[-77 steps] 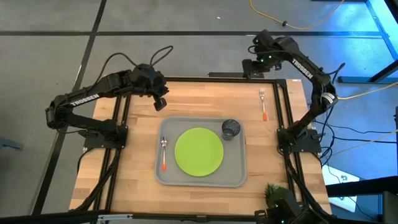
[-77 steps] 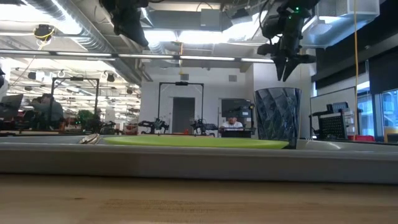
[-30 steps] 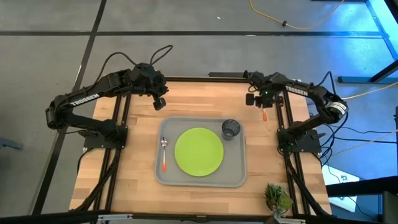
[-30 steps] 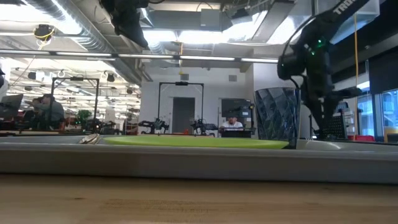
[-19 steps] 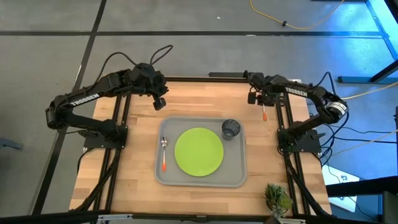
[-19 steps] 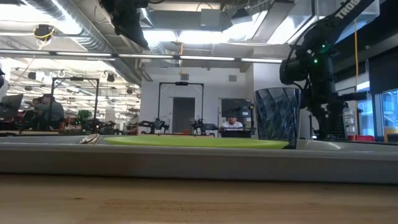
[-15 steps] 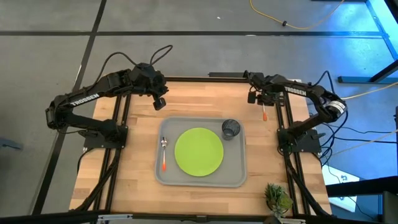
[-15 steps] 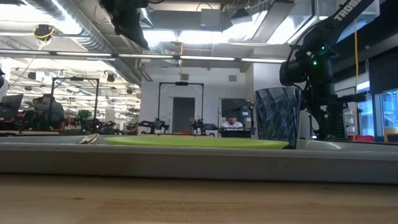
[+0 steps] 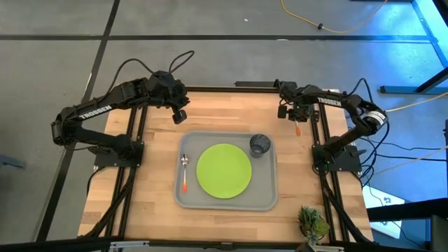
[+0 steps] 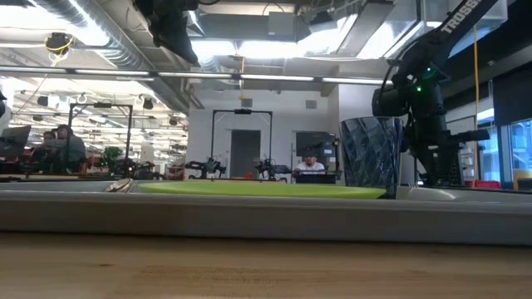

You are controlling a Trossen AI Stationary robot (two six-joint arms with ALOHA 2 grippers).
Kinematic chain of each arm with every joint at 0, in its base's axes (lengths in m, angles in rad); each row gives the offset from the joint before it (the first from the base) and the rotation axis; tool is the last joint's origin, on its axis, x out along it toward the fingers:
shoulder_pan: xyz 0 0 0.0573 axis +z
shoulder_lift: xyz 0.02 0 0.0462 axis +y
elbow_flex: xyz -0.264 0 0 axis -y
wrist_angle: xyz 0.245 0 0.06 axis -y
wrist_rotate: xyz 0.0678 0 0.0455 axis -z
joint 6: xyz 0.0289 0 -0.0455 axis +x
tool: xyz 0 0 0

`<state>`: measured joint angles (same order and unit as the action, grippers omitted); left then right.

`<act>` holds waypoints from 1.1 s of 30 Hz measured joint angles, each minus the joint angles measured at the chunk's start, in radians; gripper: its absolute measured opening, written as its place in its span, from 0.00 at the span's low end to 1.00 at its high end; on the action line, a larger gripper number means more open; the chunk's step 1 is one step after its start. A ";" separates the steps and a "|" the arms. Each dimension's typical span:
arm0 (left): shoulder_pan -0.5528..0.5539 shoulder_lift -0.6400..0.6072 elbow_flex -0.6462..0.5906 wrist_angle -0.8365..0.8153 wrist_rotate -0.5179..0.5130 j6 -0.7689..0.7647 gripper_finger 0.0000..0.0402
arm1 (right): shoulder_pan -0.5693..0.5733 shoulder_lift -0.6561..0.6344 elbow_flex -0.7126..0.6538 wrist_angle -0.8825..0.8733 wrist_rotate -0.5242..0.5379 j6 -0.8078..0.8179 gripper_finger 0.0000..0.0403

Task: Pick and place plate/cup/fork/spoon on tray
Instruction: Put the fork on the gray tray between the green plate and orange spoon

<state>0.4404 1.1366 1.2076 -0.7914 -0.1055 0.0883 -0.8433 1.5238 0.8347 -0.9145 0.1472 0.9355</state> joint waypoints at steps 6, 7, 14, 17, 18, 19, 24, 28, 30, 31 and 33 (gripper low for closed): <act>0.000 0.000 0.000 0.000 0.000 0.000 0.11 | 0.000 0.000 -0.078 0.000 -0.003 0.123 0.19; 0.000 0.000 0.000 0.000 0.000 0.000 0.11 | 0.000 0.000 -0.092 0.002 -0.004 0.145 0.19; 0.006 0.000 0.000 0.000 0.000 0.001 0.11 | 0.003 -0.002 -0.115 0.076 -0.007 0.169 0.19; 0.017 0.000 0.000 0.000 -0.001 0.001 0.11 | 0.003 -0.001 -0.100 0.122 0.010 0.131 0.19; 0.021 0.000 0.000 0.000 -0.001 0.001 0.11 | 0.003 0.000 -0.094 0.131 0.017 0.118 0.19; 0.025 0.000 0.000 0.000 0.000 0.001 0.11 | 0.003 0.000 -0.089 0.144 0.018 0.105 0.19; 0.034 0.000 0.000 0.000 0.000 0.002 0.11 | 0.003 0.000 -0.076 0.198 0.017 0.054 0.19; 0.033 0.000 0.000 0.000 0.004 0.003 0.11 | -0.009 0.000 -0.076 0.215 0.021 0.050 0.19; 0.034 0.000 0.000 0.000 0.015 0.003 0.11 | -0.022 0.000 -0.076 0.215 0.041 0.047 0.19; 0.034 0.000 0.000 0.000 0.015 0.003 0.11 | -0.027 0.000 -0.076 0.216 0.054 0.046 0.19; 0.034 0.000 0.000 0.000 0.018 0.003 0.11 | -0.035 0.000 -0.076 0.219 0.069 0.046 0.19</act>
<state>0.4740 1.1366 1.2076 -0.7918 -0.0872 0.0917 -0.8780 1.5234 0.7586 -0.6959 0.2161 0.9817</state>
